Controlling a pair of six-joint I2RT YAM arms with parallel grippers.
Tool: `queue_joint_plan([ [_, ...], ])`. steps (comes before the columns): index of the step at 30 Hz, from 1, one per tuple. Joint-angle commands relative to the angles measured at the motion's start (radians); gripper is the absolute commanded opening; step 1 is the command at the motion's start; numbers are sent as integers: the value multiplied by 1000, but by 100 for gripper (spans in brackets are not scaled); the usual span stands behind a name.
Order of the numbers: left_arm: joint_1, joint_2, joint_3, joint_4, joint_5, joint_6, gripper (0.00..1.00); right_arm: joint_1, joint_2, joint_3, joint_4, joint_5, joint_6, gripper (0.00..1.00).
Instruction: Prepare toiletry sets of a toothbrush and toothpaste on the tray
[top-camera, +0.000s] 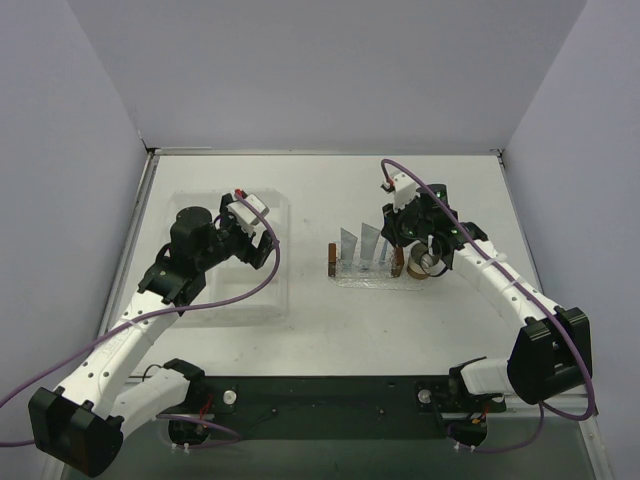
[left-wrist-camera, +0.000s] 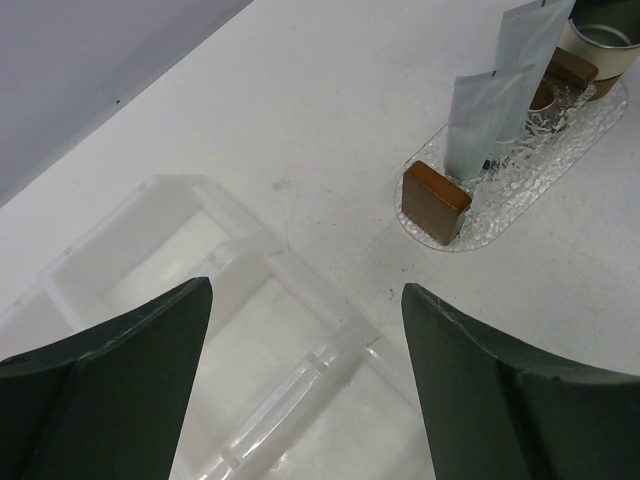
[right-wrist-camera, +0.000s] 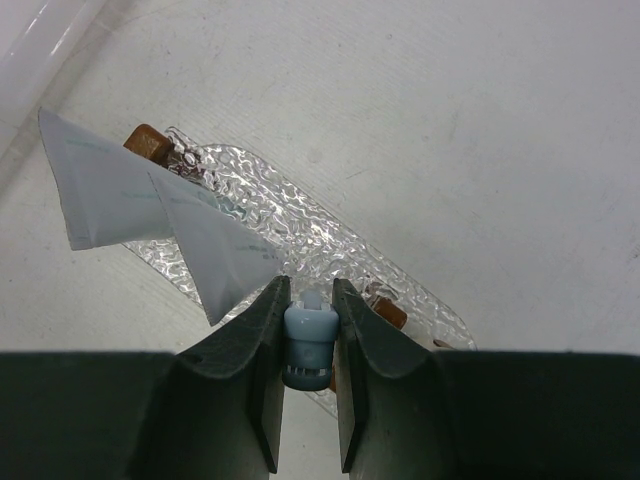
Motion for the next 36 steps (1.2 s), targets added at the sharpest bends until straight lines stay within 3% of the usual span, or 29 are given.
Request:
queue_joint_plan([
  [1,8,-20,-1,29,16,12,88,6,9,-14,36,6,-7,0],
  [11,9,-20,-3,25,16,17,88,7,16,-11,32,8,-7,0],
  [16,9,-20,-4,26,15,17,88,9,26,-2,18,16,-3,13],
  [36,9,-21,2,21,18,21,88,10,18,18,-2,56,8,32],
])
